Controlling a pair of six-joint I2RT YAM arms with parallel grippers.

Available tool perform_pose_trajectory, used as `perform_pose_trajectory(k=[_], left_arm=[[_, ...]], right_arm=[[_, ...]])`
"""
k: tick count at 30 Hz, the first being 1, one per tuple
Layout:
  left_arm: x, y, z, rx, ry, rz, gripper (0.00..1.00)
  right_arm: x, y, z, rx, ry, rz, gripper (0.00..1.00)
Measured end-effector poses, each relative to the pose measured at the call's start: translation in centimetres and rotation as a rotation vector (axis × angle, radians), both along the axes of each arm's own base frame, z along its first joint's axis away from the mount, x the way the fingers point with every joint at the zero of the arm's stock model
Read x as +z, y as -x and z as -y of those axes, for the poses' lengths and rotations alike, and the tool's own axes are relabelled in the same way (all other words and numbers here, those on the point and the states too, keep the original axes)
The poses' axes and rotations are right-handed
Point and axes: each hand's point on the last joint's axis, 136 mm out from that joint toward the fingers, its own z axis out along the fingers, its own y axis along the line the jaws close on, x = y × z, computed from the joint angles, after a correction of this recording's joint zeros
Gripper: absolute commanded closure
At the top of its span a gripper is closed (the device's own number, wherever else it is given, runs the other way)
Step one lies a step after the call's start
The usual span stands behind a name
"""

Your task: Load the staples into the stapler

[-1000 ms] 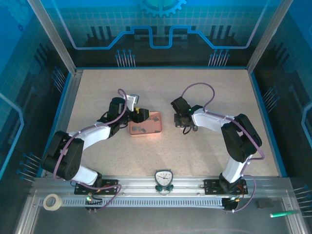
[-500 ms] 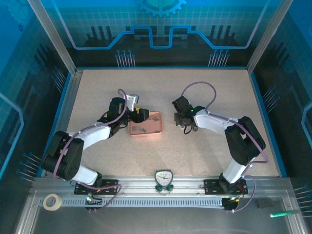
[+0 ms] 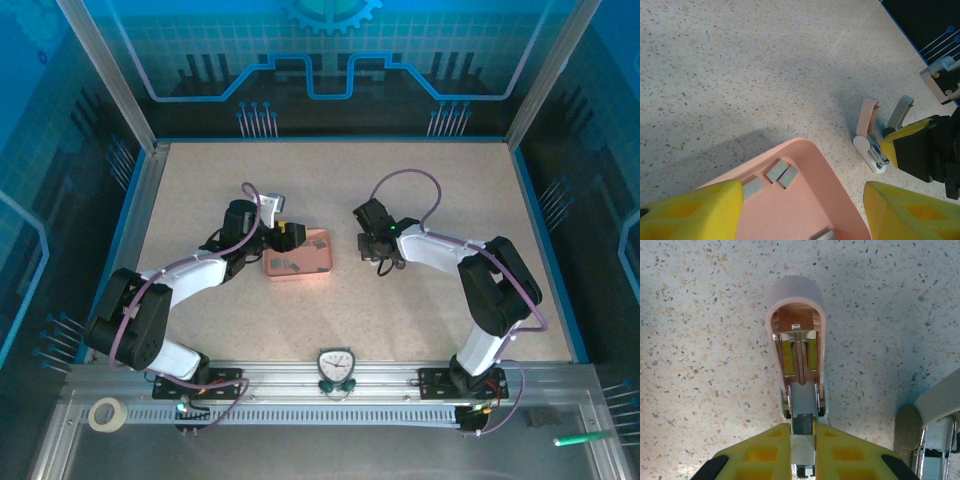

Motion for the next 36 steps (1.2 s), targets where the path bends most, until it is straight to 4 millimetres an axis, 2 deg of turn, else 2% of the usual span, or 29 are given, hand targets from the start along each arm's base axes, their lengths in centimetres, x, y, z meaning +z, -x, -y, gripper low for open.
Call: perform_pose_trajectory(k=[17,23,29,36], left_arm=[[0.0,0.0,0.0,0.0,0.0,0.0,0.34],[0.0,0.0,0.0,0.0,0.0,0.0,0.34],[0.0,0.0,0.0,-0.001,0.001,0.0,0.34],[0.5,-0.2,0.3,-0.007,0.004,0.009,0.34]], right_arm=[[-0.9,0.5,0.5,0.001,0.015,-0.024,0.85],[-0.7,0.9,-0.5,0.028,-0.034,-0.04,0.85],[0.7,0.9,-1.3,0.048,-0.079,-0.018,0.85],[4.7,0.8,-1.0,0.044,-0.134,0.06,0.84]])
